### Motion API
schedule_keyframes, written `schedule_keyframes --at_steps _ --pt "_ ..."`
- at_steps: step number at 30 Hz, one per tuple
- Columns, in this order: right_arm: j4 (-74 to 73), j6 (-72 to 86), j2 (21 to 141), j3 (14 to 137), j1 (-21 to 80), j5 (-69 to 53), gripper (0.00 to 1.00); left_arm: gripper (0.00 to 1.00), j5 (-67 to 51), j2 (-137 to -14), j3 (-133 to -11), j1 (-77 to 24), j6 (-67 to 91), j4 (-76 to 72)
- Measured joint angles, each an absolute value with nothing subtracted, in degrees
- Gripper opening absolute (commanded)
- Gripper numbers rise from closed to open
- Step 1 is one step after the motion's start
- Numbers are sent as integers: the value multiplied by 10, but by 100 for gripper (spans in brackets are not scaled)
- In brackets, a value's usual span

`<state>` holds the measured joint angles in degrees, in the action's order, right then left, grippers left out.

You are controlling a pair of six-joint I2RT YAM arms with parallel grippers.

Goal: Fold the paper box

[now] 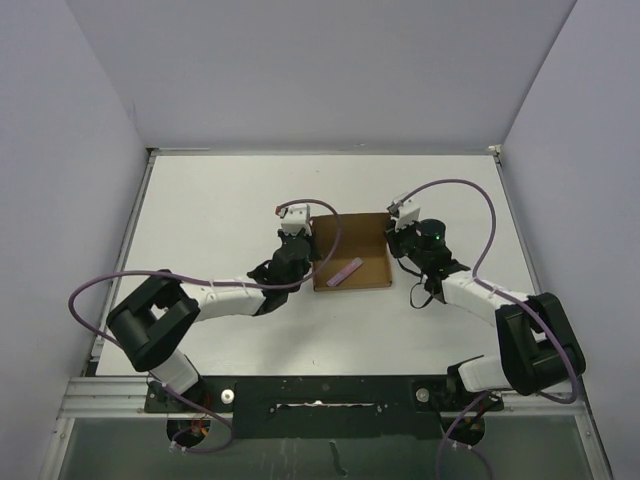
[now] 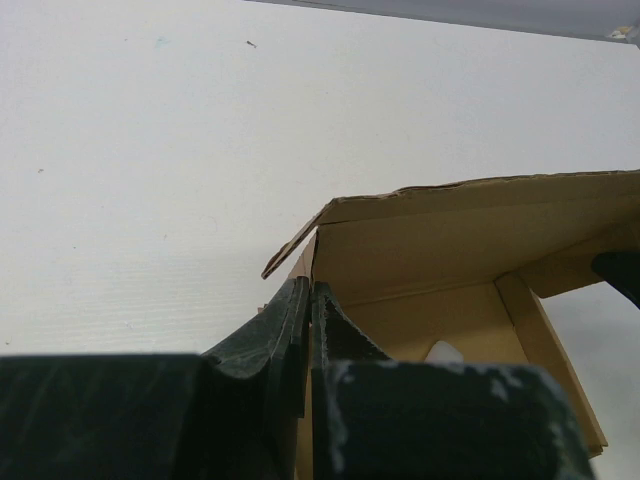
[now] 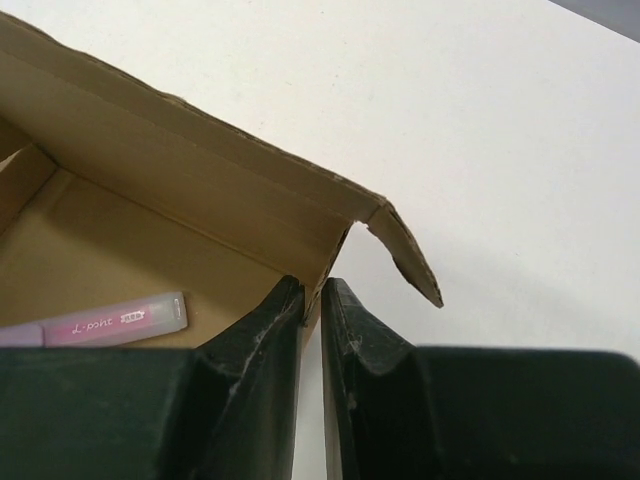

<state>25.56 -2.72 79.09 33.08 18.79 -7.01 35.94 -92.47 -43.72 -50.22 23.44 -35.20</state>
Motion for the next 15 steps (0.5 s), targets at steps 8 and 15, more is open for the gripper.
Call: schedule_keyframes --at_steps 8,15 --pt "220 -32 769 328 188 -73 11 0 362 -918 -427 -510 236 -353" --pt "197 -32 762 328 188 -76 11 0 362 -907 -406 -522 239 -352"
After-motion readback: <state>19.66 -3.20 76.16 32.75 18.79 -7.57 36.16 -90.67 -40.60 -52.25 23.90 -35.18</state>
